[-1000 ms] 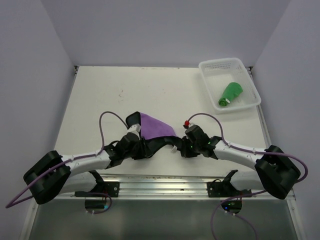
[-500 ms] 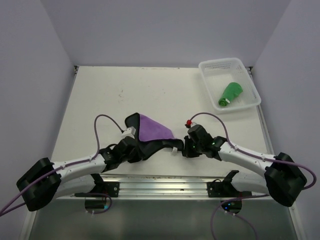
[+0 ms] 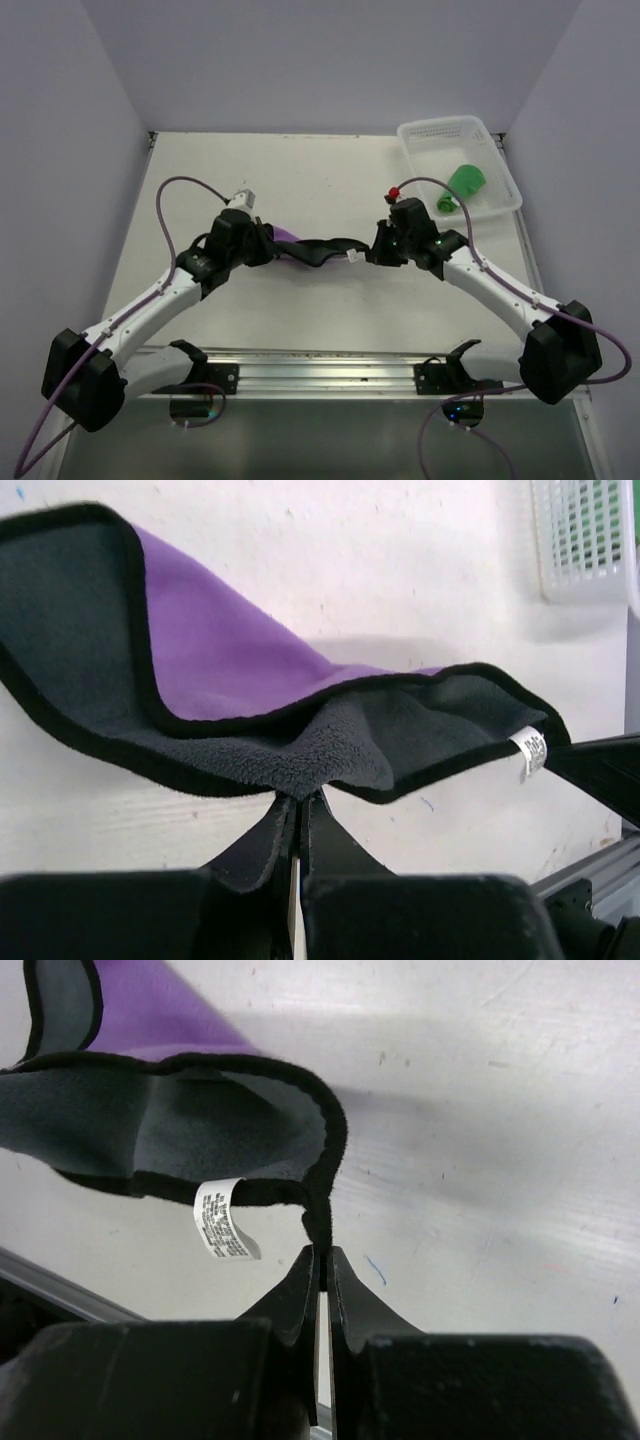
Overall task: Roll the towels
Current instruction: Flatten the towel
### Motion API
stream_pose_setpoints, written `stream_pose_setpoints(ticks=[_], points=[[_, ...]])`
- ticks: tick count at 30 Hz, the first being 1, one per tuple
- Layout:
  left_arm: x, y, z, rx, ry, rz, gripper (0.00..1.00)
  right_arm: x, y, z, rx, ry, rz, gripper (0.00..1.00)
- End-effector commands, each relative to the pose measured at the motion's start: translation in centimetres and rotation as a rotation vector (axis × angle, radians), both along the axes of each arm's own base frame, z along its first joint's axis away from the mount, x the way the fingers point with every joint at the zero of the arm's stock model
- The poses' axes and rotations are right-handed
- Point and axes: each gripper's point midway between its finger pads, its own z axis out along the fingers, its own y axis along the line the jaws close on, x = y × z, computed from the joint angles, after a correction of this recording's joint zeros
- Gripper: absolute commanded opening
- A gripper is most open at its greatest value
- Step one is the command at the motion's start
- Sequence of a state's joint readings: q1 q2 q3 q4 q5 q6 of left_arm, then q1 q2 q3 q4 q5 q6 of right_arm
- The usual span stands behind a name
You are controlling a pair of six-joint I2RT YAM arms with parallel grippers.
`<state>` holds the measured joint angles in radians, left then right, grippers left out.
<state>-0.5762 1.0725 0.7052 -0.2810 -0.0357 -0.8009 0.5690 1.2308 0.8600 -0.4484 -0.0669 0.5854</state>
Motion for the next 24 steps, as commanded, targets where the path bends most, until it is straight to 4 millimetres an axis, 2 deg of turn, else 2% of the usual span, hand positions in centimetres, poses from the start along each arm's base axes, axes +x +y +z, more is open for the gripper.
stream_pose_setpoints(ticks=[1,2,3,5,6,7,8,9,11,12,13,14,16,17,18,20,21,24], points=[[2.3,0.3,2.4,-0.012,-0.039,-0.102,0.00,2.3,0.5,2.4,0.052,-0.007,0.021,0.00],[3.2,0.4,3.6,-0.023,-0.063,-0.101,0.00,3.0,0.7,2.8,0.061,-0.014,0.020,0.00],[4.2,1.0,3.6,-0.024,-0.054,-0.085,0.00,3.8,1.0,4.0,0.080,-0.035,0.019,0.00],[5.1,1.0,4.5,-0.047,-0.059,-0.106,0.00,4.6,1.2,5.0,0.102,-0.039,0.029,0.00],[6.2,1.2,6.0,-0.060,-0.091,-0.097,0.00,5.1,1.4,5.2,0.106,-0.036,0.035,0.00],[6.7,0.8,6.3,-0.066,-0.097,-0.117,0.00,5.9,1.7,6.8,0.126,-0.067,0.036,0.00],[7.1,0.6,6.7,-0.066,-0.100,-0.125,0.00,6.1,2.1,7.5,0.137,-0.078,0.062,0.00],[8.0,0.3,8.9,-0.075,-0.140,-0.130,0.00,6.5,2.4,8.3,0.145,-0.094,0.072,0.00],[8.8,-0.4,9.7,-0.086,-0.127,-0.164,0.00,7.5,2.9,10.6,0.172,-0.120,0.082,0.00],[9.6,-0.6,12.0,-0.104,-0.169,-0.176,0.00,7.9,2.9,11.2,0.180,-0.123,0.066,0.00],[9.7,-1.0,12.0,-0.118,-0.145,-0.198,0.00,8.8,2.6,12.4,0.189,-0.138,0.042,0.00],[10.4,-0.9,14.0,-0.122,-0.180,-0.194,0.00,9.0,2.4,12.7,0.208,-0.116,0.007,0.00],[11.0,-0.2,14.6,-0.112,-0.175,-0.178,0.00,9.1,2.2,13.1,0.271,-0.082,-0.032,0.00],[11.1,-0.1,15.1,-0.122,-0.180,-0.183,0.00,10.0,1.8,13.9,0.354,-0.072,-0.094,0.00],[11.4,0.5,15.5,-0.131,-0.183,-0.176,0.00,10.0,1.7,14.1,0.398,-0.064,-0.103,0.00],[11.2,0.6,14.1,-0.158,-0.126,-0.203,0.00,10.4,0.7,13.2,0.390,-0.053,-0.148,0.00],[11.5,1.4,13.5,-0.158,-0.111,-0.186,0.00,10.3,0.6,12.9,0.384,-0.045,-0.147,0.00],[11.4,2.0,12.1,-0.147,-0.105,-0.176,0.00,10.0,0.6,12.4,0.379,-0.044,-0.117,0.00]])
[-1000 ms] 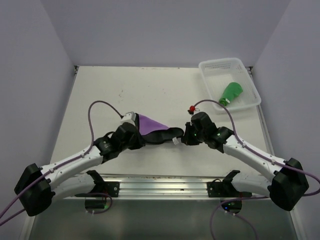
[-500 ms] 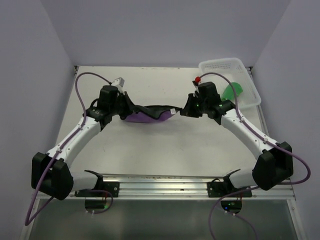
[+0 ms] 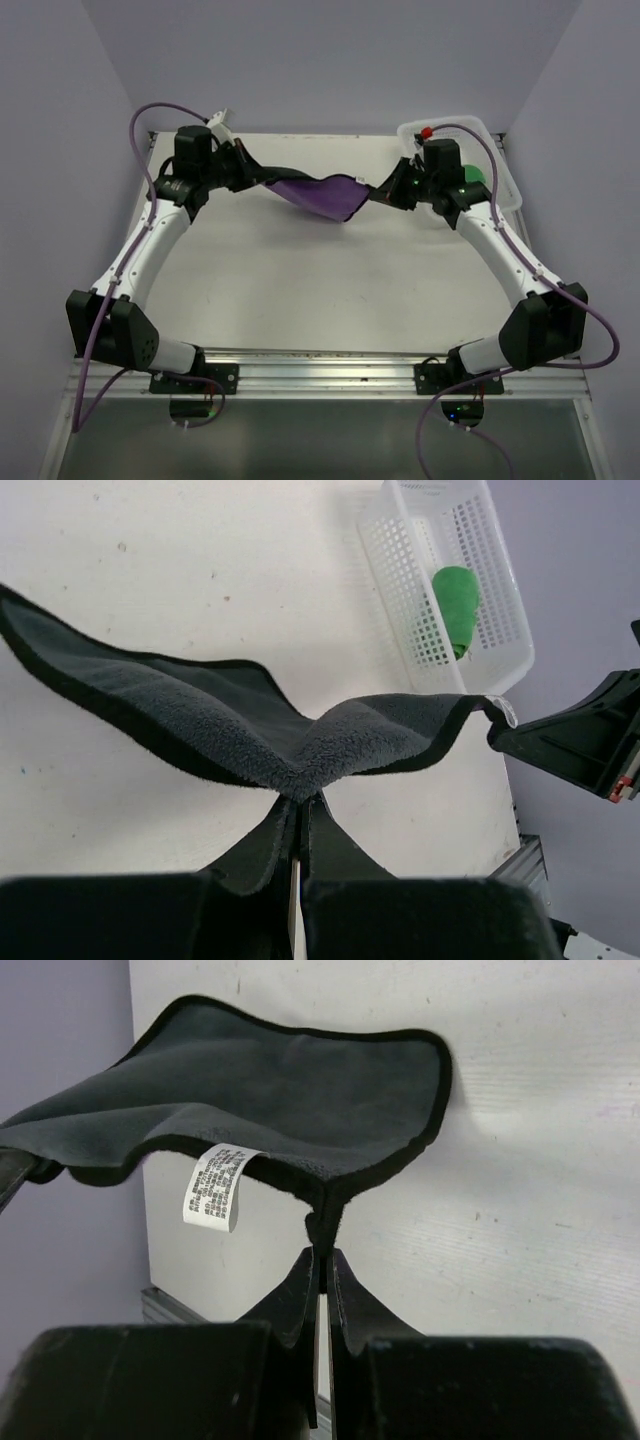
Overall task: Roll the towels
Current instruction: Flatten the towel, then fold the towel
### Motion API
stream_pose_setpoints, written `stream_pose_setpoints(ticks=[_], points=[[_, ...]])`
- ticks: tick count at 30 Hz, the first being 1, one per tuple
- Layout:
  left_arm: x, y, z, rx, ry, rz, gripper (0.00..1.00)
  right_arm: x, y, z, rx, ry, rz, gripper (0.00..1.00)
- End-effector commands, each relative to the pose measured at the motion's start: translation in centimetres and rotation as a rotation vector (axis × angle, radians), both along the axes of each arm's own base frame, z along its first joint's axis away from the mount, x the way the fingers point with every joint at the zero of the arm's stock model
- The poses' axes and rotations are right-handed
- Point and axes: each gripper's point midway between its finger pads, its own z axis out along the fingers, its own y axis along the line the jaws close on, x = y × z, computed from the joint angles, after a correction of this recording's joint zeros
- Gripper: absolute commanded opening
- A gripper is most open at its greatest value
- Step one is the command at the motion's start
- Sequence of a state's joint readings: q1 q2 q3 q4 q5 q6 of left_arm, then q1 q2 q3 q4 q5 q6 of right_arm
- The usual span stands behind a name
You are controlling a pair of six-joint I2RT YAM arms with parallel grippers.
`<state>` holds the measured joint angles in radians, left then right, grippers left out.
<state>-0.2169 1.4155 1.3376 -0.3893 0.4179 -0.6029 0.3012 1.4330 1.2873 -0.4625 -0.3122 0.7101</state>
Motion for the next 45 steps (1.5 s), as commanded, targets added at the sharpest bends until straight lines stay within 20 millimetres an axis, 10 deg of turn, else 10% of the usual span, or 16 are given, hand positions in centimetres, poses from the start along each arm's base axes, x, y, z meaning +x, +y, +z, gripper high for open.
stream_pose_setpoints(ticks=[1,9,18,28,32,45], points=[[-1.1,0.1,-2.6,0.011,0.064,-0.054,0.00,-1.1,1.2,0.8,0.059,0.000,0.055,0.00],[-4.5,0.5,-5.8,-0.019,0.109,-0.058,0.00,-4.4,-0.1,1.0,-0.030,-0.061,0.140,0.00],[-13.5,1.6,-16.7,-0.109,0.264,-0.004,0.00,-13.7,-3.3,-10.3,-0.115,0.152,0.158,0.00],[-19.3,0.6,-22.1,-0.121,0.358,-0.074,0.00,-19.7,-2.7,-13.2,-0.112,0.204,0.202,0.00],[-20.1,0.8,-23.0,-0.125,0.371,-0.063,0.01,-21.1,-2.7,-15.9,-0.123,0.265,0.208,0.00],[-16.6,0.6,-19.3,-0.141,0.287,-0.002,0.02,-17.4,-2.9,-14.3,-0.173,0.190,0.112,0.00]])
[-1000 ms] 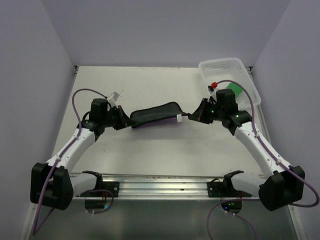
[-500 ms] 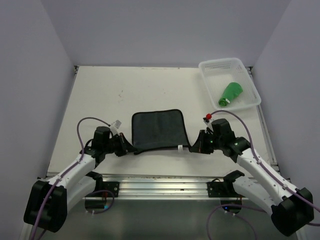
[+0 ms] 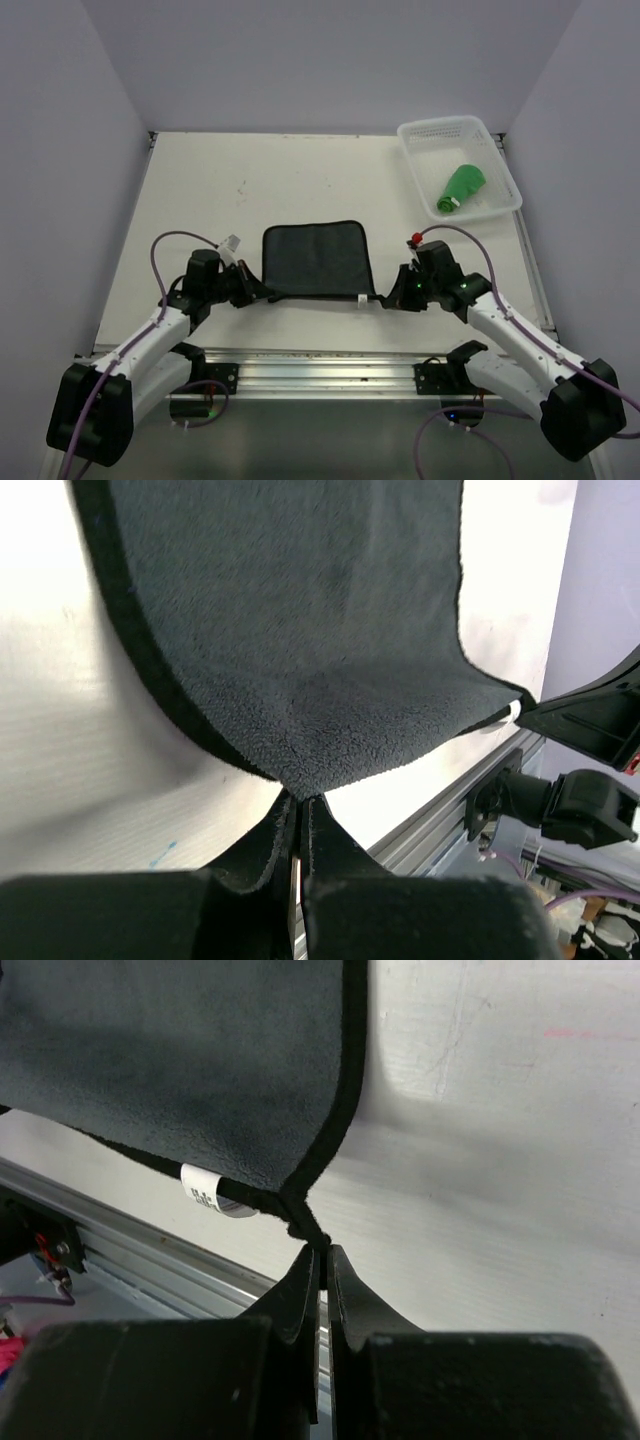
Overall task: Roll the towels
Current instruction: Fold the towel
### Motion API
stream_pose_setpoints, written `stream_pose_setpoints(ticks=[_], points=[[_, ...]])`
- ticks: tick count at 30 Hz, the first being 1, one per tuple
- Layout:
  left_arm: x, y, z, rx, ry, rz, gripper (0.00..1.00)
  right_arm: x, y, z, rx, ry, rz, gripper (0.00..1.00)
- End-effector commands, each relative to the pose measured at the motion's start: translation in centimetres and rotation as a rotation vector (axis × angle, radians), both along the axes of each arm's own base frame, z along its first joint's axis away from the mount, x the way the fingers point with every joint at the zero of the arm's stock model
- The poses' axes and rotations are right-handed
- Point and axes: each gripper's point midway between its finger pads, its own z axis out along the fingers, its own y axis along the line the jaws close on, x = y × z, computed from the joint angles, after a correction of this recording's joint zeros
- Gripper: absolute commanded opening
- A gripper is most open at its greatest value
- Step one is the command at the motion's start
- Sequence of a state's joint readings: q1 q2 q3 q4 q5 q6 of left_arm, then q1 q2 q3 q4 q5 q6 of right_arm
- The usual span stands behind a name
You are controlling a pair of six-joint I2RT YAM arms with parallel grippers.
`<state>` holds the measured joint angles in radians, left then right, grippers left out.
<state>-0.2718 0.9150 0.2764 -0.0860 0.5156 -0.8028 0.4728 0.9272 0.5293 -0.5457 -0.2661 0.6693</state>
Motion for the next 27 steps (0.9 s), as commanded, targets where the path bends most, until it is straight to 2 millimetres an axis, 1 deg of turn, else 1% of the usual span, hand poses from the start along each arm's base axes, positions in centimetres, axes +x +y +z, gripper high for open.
stream_pose_setpoints(ticks=[1,2,6,7,9,11,13,14,15,16,18,19,22,23,24,25,27], points=[[2.9,-0.3,3.0,-0.020,-0.106,0.052,0.02,3.1,0.5,2.3,0.006,-0.093,-0.059,0.00],[3.6,-0.5,3.8,-0.043,-0.142,0.063,0.02,3.4,0.6,2.5,0.008,-0.102,-0.065,0.00],[4.6,-1.0,4.9,-0.076,-0.171,0.062,0.02,5.3,1.3,3.3,0.028,-0.136,-0.086,0.00],[4.7,-1.1,4.6,-0.074,-0.157,0.062,0.02,5.6,1.5,3.5,0.026,-0.138,-0.082,0.00],[5.0,-1.2,4.7,-0.076,-0.161,0.057,0.02,6.7,2.0,4.3,0.028,-0.156,-0.076,0.00],[5.1,-1.2,4.3,-0.069,-0.151,0.060,0.02,7.7,2.3,5.0,0.025,-0.176,-0.079,0.00],[5.4,-1.1,4.3,-0.063,-0.153,0.068,0.02,8.4,2.4,5.4,0.016,-0.190,-0.081,0.00],[5.5,-1.1,4.2,-0.059,-0.153,0.069,0.02,9.0,2.6,6.2,0.020,-0.208,-0.078,0.00],[5.7,-1.0,4.3,-0.054,-0.156,0.076,0.02,9.2,2.7,5.8,0.010,-0.198,-0.073,0.00],[5.8,-1.0,4.3,-0.051,-0.156,0.079,0.02,9.6,2.9,6.3,0.013,-0.206,-0.072,0.00],[6.4,-0.7,4.5,-0.037,-0.164,0.093,0.02,10.1,3.0,5.9,0.000,-0.199,-0.070,0.00],[6.6,-0.6,4.3,-0.030,-0.156,0.100,0.02,10.5,3.2,6.2,0.000,-0.204,-0.073,0.00],[7.4,-0.4,4.4,-0.032,-0.154,0.125,0.02,11.3,3.2,5.6,-0.025,-0.195,-0.075,0.00],[7.7,-0.4,4.7,-0.042,-0.160,0.132,0.03,11.7,3.4,5.9,-0.023,-0.204,-0.078,0.00],[8.1,-0.4,4.9,-0.046,-0.165,0.139,0.03,12.0,3.4,5.9,-0.027,-0.208,-0.079,0.00],[8.3,-0.5,4.7,-0.047,-0.157,0.141,0.03,12.3,3.5,5.5,-0.037,-0.198,-0.079,0.00],[9.0,-0.6,5.3,-0.051,-0.169,0.146,0.03,13.0,3.6,5.7,-0.043,-0.209,-0.084,0.00]])
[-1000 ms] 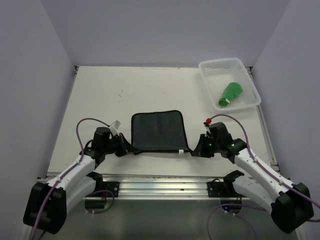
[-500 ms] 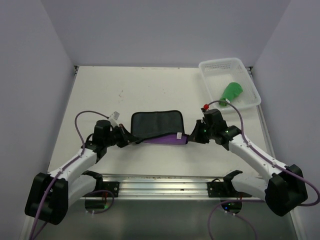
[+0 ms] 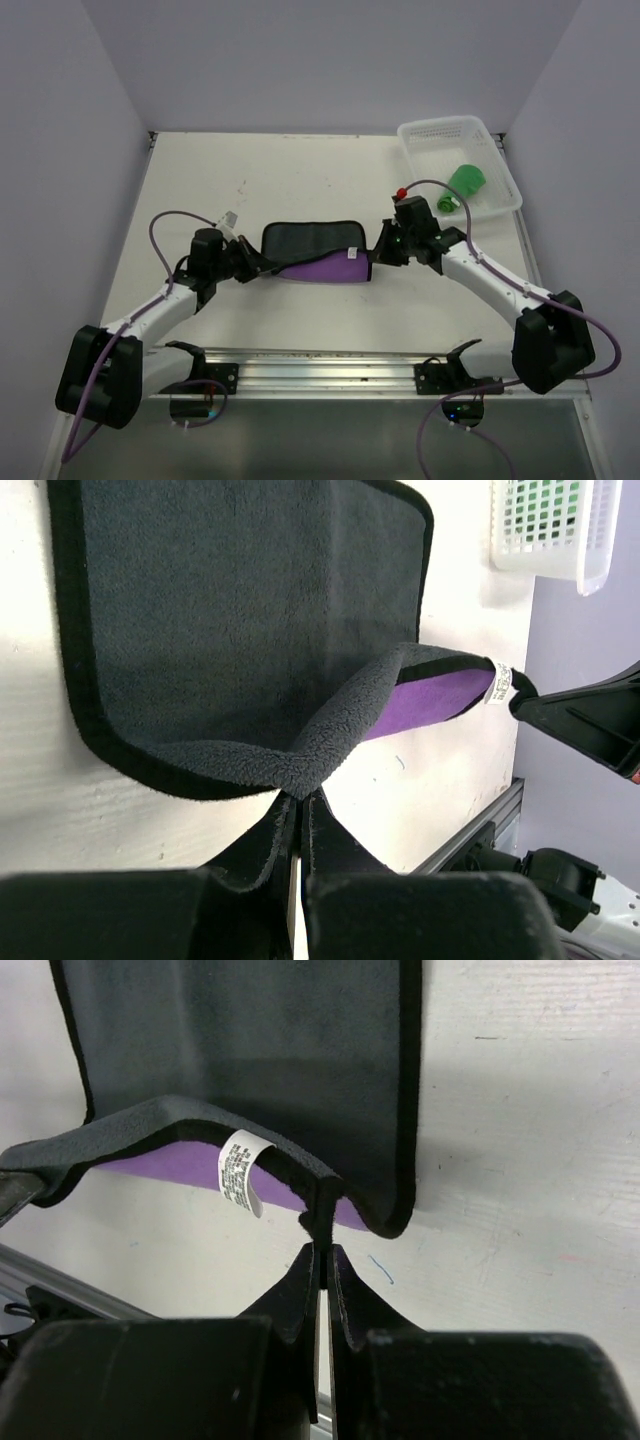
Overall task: Roll the towels
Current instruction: Fold the towel
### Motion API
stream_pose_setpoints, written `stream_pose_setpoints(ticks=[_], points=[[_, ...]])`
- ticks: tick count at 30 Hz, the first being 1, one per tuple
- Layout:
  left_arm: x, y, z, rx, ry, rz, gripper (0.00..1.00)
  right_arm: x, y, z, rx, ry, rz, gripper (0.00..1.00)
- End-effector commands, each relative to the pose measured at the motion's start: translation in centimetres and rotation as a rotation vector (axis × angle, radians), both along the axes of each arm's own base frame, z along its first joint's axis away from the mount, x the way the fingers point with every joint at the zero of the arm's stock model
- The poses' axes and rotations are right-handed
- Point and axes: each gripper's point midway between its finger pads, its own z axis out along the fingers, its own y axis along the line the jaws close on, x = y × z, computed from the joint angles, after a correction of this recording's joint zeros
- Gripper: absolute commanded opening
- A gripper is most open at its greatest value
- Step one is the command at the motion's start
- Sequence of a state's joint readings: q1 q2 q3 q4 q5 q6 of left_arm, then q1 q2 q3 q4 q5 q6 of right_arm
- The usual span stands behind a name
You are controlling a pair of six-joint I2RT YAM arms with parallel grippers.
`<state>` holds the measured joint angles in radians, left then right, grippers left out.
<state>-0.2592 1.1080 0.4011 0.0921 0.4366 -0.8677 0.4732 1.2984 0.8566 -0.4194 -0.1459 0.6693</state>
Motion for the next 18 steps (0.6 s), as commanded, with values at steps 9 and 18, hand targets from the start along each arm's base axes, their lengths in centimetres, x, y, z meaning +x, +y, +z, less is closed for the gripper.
stream_pose_setpoints(ticks=[9,18], points=[[4.3,0.3,2.9,-0.021,-0.091,0.062,0.02,5.5,0.7,2.8,-0.031,-0.103,-0.038,0.00],[4.7,1.0,1.0,-0.006,-0.055,0.077,0.02,7.5,1.6,1.5,-0.052,-0.068,-0.032,0.00]])
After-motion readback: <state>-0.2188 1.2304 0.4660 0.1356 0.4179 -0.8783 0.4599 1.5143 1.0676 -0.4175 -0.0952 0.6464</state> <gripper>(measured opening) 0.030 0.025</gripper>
